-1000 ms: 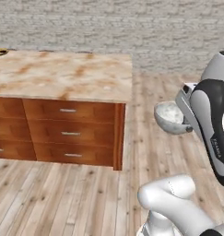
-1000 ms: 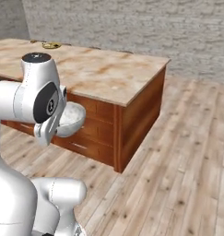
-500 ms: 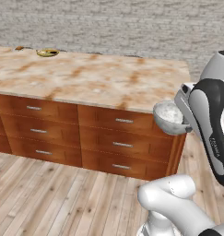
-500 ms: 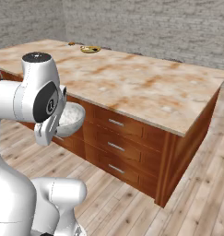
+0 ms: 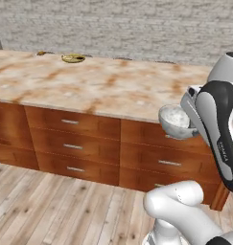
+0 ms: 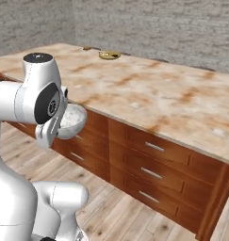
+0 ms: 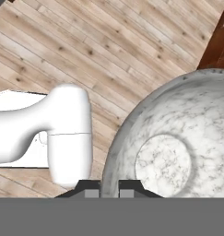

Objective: Take the smaller bowl and place it next to the appetizer plate on the dining counter , and place the larger bowl next to the plate with cooked food.

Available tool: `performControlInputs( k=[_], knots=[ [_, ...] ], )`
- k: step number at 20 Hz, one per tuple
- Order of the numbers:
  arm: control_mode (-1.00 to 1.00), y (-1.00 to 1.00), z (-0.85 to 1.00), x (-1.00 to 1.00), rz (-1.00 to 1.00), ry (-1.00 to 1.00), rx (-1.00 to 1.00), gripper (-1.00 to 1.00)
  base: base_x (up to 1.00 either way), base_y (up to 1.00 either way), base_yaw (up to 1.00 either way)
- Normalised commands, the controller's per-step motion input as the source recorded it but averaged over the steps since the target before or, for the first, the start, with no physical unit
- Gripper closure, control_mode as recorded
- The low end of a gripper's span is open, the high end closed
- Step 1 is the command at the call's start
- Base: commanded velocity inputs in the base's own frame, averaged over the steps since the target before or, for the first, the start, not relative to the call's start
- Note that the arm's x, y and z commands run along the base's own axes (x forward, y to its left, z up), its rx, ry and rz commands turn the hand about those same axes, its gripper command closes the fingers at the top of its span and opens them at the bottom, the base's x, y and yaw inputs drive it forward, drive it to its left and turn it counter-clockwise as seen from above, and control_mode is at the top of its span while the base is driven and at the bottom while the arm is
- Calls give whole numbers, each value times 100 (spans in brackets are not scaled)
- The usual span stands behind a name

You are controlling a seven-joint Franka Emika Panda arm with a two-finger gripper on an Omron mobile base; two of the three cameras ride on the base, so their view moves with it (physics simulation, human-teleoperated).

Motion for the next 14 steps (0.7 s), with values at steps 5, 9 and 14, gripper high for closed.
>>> performControlInputs(
  k=[5, 9, 14],
  knots=[
    [100, 0, 0, 0, 0, 0, 0, 100, 65, 100, -5],
    [100, 0, 0, 0, 0, 0, 0, 100, 62, 100, -4],
    [100, 0, 0, 0, 0, 0, 0, 100, 55, 100, -3]
  ],
)
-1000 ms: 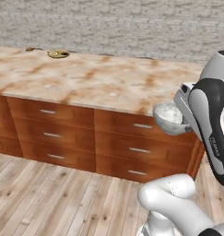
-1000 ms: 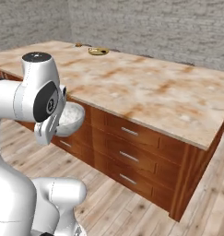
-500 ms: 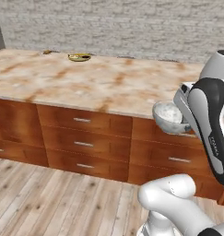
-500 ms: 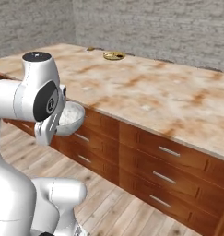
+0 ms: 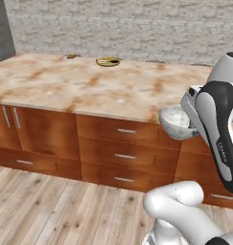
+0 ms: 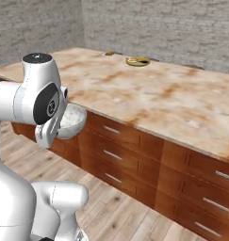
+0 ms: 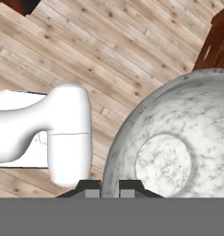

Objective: Take the smaller bowl and place it next to the appetizer plate on the dining counter , and place the larger bowl next to the plate with cooked food.

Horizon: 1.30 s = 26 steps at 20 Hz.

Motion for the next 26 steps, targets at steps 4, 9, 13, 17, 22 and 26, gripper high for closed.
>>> performControlInputs(
  k=[4, 9, 13, 17, 22, 26],
  knots=[
    [100, 0, 0, 0, 0, 0, 0, 100, 54, 100, -7],
    [100, 0, 0, 0, 0, 0, 0, 100, 61, 100, -8],
    [100, 0, 0, 0, 0, 0, 0, 100, 52, 100, -8],
    [100, 0, 0, 0, 0, 0, 0, 100, 33, 100, -9],
    [100, 0, 0, 0, 0, 0, 0, 100, 30, 100, -12],
    [100, 0, 0, 0, 0, 0, 0, 100, 31, 100, -11]
  ],
)
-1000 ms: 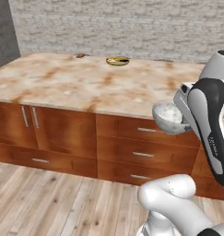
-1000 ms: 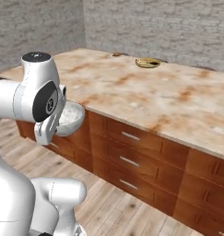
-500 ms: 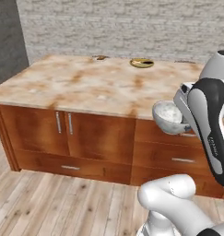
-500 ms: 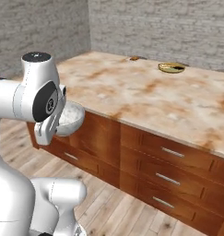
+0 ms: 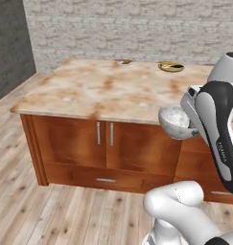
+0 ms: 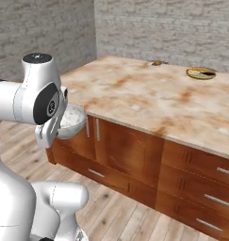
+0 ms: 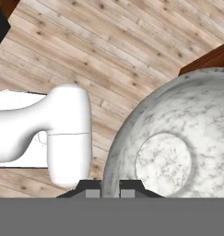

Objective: Take the smaller bowl and place it next to the appetizer plate on the dining counter , and place the larger bowl next to the plate with cooked food.

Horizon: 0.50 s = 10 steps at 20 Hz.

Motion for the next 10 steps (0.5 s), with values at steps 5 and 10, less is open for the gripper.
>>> performControlInputs(
  k=[5, 10],
  knots=[
    [100, 0, 0, 0, 0, 0, 0, 100, 40, 100, -9],
    [100, 0, 0, 0, 0, 0, 0, 100, 50, 100, -7]
  ],
)
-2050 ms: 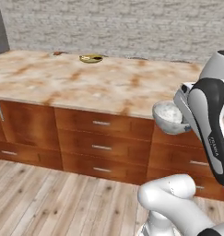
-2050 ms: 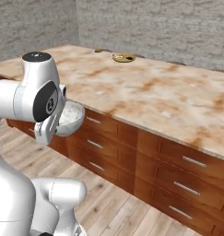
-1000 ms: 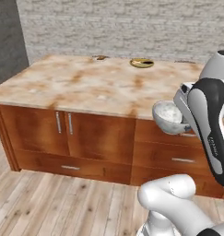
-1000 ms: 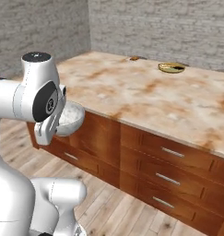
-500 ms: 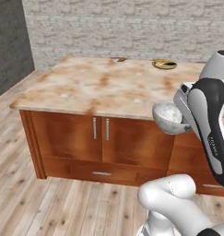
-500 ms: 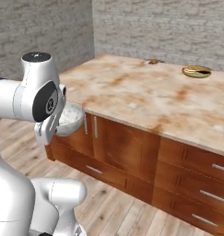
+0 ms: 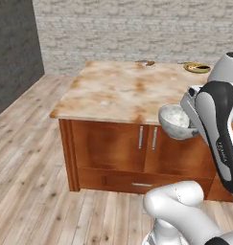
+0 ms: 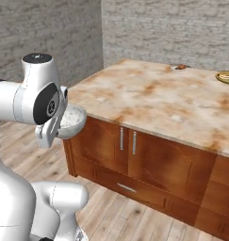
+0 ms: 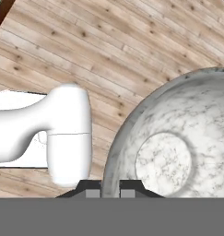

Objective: Take the smaller bowl and place it next to the appetizer plate on the dining counter , and place the larger bowl next to the plate with cooked food.

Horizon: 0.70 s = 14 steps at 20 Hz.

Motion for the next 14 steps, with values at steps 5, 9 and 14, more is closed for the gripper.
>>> performControlInputs(
  k=[5, 9, 14],
  knots=[
    [100, 0, 0, 0, 0, 0, 0, 100, 72, 100, -10],
    [100, 0, 0, 0, 0, 0, 0, 100, 82, 100, -12],
    [100, 0, 0, 0, 0, 0, 0, 100, 61, 100, -14]
  ],
)
